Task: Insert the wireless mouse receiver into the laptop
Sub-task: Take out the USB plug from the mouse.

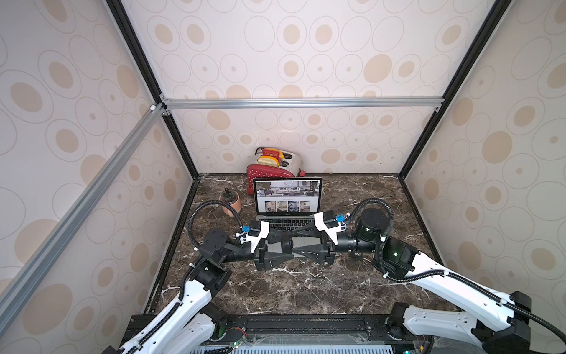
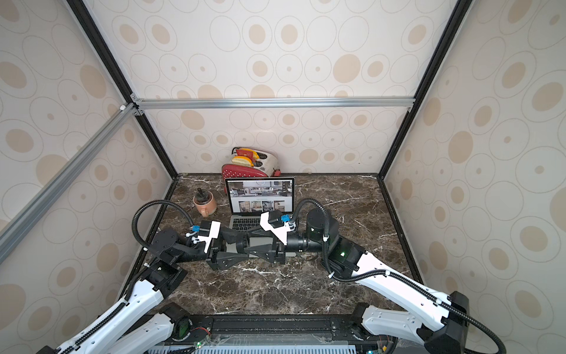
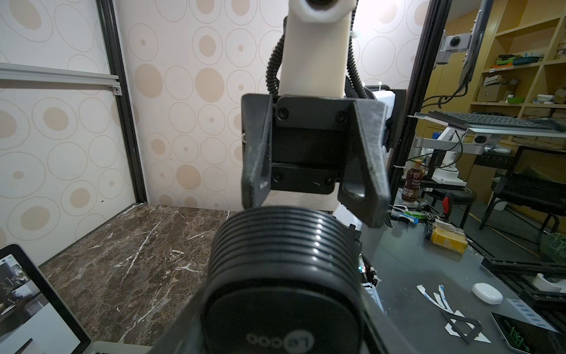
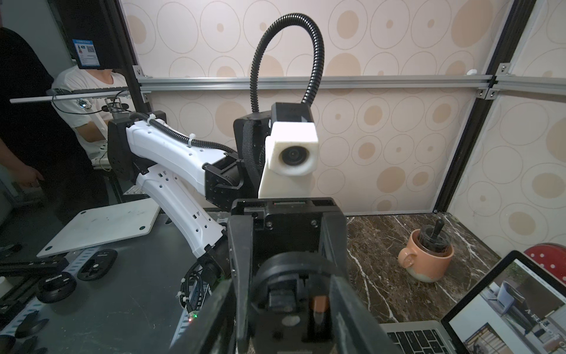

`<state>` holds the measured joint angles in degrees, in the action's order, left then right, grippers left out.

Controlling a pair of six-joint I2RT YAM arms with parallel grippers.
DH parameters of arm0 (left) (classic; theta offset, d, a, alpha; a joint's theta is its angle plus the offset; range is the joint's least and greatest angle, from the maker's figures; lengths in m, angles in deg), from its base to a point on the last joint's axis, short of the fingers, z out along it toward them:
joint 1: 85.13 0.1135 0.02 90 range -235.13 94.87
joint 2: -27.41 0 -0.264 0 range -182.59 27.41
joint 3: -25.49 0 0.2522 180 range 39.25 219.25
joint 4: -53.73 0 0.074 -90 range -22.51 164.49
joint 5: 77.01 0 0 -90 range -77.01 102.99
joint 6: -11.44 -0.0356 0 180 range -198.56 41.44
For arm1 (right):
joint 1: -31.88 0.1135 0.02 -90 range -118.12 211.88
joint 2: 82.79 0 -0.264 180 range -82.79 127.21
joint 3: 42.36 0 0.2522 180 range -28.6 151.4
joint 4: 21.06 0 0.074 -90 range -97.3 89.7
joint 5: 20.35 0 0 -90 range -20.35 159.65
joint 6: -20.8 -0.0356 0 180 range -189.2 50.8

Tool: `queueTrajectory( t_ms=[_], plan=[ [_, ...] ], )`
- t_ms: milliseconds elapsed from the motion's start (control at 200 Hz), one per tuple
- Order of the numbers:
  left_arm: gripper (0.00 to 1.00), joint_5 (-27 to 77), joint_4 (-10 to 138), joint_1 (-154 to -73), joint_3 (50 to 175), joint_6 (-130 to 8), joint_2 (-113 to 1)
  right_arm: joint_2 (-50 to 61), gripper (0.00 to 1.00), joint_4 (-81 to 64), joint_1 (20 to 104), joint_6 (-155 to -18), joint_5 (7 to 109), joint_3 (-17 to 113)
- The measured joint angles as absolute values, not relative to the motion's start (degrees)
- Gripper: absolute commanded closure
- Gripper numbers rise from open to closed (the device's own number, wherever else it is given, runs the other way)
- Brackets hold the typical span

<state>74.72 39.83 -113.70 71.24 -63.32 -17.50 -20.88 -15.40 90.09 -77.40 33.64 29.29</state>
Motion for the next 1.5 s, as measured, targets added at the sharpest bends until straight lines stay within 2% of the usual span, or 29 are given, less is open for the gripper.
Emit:
queueTrajectory(
  t_ms=[140, 381, 796, 1067, 1497],
  plan=[
    [1.0, 74.85, 39.96, -113.7, 71.24, -63.34, -17.5, -20.26, 0.56, -15.31, 90.09, -77.69, 33.75, 29.68],
    [1.0, 74.85, 40.62, -113.75, 71.24, -63.36, -17.3, -20.24, 0.57, -14.99, 90.09, -77.73, 33.77, 29.68],
    [1.0, 74.85, 41.56, -113.75, 71.24, -63.38, -17.19, -20.24, 0.42, -13.24, 90.09, -77.49, 33.99, 29.68],
    [1.0, 74.9, 41.91, -113.75, 71.24, -63.41, -16.84, -20.24, 0.62, -12.38, 90.07, -77.75, 34.6, 29.68],
    [1.0, 74.57, 42.76, -113.75, 71.24, -63.41, -16.45, -20.24, 0.71, -12.06, 90.03, -78.26, 35.47, 29.68]
  ],
)
